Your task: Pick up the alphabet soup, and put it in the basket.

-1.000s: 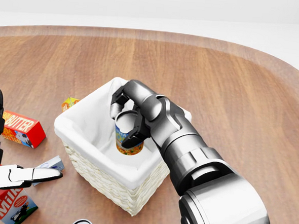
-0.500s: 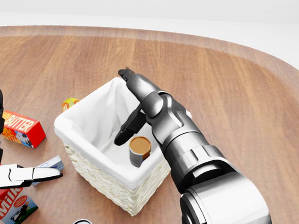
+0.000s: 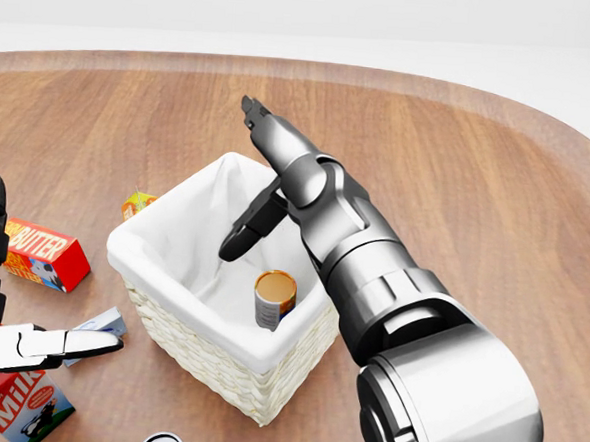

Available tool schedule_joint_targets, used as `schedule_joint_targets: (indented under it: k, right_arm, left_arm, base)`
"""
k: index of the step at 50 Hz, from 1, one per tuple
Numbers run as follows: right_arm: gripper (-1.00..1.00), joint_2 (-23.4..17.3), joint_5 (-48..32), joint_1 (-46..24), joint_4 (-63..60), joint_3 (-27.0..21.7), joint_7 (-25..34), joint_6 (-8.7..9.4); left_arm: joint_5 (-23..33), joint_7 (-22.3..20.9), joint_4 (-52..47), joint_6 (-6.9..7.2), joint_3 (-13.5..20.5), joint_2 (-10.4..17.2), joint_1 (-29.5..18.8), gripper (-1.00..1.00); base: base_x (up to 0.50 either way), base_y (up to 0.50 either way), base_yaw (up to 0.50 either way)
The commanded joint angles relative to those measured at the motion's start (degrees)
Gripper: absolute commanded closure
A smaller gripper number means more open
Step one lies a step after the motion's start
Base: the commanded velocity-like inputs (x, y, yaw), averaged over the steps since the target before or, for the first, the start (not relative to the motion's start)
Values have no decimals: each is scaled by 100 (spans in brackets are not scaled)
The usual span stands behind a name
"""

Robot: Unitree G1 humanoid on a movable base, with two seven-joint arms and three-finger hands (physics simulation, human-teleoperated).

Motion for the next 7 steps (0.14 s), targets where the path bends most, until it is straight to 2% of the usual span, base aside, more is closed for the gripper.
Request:
schedule_joint_targets:
  k: [1, 7]
  right_arm:
    - [-100, -139, 345, -458, -46, -96, -174, 0]
    - [-100, -232, 472, -648, -60, -98, -247, 0]
  left_arm:
    - [-5, -7, 1, 0, 11, 2, 11, -100]
    - [7, -5, -2, 0, 3, -5, 17, -100]
  base:
    - [0, 0, 0]
    - [0, 0, 0]
